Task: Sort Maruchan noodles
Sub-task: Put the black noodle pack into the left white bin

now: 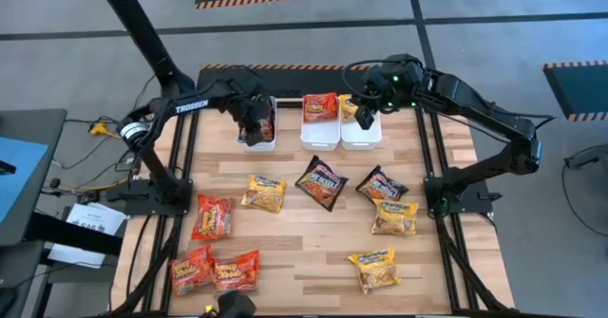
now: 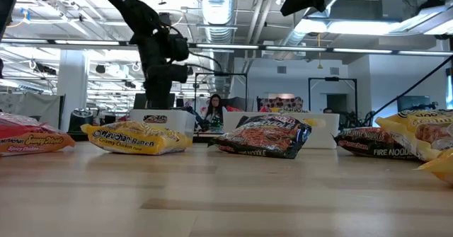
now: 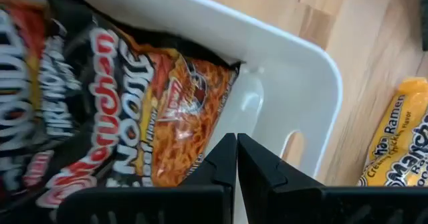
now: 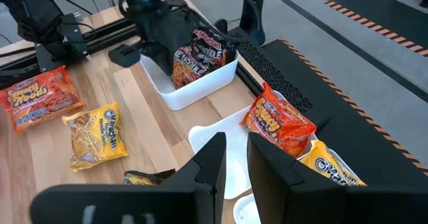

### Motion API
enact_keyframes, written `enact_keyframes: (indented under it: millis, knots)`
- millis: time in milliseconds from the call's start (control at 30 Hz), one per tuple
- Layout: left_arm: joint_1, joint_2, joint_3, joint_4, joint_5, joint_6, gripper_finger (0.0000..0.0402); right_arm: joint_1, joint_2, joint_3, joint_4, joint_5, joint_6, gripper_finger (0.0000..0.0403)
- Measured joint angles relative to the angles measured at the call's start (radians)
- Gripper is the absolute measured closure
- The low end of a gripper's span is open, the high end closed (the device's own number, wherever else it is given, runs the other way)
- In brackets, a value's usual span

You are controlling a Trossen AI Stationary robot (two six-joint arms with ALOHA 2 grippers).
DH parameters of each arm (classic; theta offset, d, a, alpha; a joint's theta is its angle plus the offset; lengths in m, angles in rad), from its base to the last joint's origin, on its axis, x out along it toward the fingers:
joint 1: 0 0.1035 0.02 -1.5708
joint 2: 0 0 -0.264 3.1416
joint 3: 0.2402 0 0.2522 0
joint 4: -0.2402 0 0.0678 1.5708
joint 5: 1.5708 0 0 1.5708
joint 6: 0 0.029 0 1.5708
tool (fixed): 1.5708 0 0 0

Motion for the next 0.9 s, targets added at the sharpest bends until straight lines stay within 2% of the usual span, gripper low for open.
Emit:
enact_keyframes:
  millis: [200, 533, 900]
  knots:
    - [0.011, 0.076, 0.0, -0.017, 0.025, 0.0, 0.0402, 0.0, 0.0, 0.0, 0.0, 0.0, 0.024, 0.0315]
    - [0.039, 0.181, 0.0, 0.016, -0.083, -0.053, 0.0401, 0.0, 0.0, 0.0, 0.0, -0.001, 0.026, 0.0315]
    - [0.067, 0.194, 0.002, 0.118, -0.148, -0.162, 0.0401, 0.0, 0.0, 0.0, 0.0, -0.001, 0.028, 0.0315]
